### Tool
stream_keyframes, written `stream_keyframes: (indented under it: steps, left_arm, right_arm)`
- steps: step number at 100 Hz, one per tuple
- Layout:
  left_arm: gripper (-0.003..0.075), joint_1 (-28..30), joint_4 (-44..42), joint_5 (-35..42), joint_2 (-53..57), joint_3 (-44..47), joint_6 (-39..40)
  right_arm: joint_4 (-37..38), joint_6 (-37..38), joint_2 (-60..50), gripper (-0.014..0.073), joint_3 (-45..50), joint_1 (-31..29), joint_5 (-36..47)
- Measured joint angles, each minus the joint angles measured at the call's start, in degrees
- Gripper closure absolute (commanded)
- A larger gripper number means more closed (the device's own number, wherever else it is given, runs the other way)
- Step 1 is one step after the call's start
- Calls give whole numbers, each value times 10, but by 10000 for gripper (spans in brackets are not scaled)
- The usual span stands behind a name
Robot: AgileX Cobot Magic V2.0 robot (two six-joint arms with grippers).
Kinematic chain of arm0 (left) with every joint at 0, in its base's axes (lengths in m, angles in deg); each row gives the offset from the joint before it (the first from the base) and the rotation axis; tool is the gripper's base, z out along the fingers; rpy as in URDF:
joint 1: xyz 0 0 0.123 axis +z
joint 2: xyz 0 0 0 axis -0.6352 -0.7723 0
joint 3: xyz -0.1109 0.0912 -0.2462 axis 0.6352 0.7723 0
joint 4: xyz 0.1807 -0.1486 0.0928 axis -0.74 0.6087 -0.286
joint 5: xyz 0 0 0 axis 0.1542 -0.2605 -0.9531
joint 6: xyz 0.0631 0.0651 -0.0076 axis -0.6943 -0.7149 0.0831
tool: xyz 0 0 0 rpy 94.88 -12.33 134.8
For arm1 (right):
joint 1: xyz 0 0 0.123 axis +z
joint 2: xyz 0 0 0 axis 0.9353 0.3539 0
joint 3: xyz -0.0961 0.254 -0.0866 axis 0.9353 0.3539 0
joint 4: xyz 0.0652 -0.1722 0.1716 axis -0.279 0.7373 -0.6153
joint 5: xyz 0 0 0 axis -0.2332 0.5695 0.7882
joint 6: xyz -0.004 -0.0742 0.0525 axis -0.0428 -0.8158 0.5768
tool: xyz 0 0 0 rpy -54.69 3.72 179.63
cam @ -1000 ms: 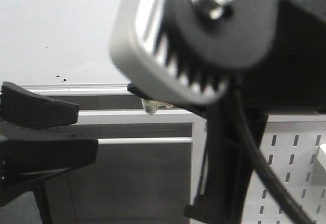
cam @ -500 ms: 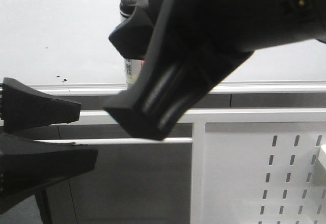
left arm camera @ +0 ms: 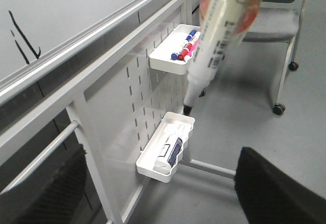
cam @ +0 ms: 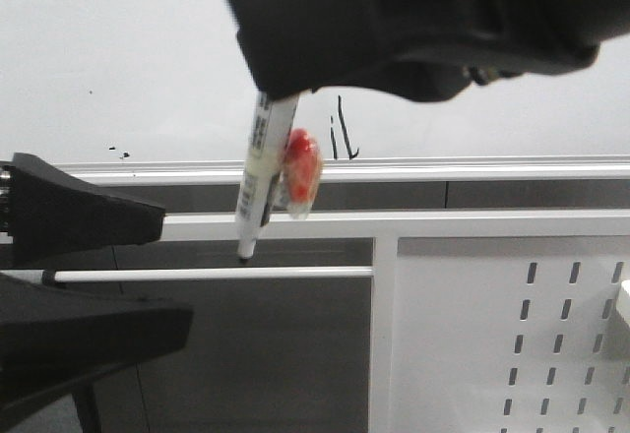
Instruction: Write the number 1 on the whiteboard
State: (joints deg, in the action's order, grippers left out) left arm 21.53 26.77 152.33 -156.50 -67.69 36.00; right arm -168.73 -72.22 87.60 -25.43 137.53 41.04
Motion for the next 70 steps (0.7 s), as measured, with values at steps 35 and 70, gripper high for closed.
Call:
stream_keyframes:
  steps: [35,70]
  left_arm:
    - [176,-17,-5,0,0,-19,-1]
    - [340,-17,-50,1,0,-59,29]
  right_arm:
    - [-17,-16,0,654,6,-56,-85]
    - [-14,-42,0,654,6,-64,-103]
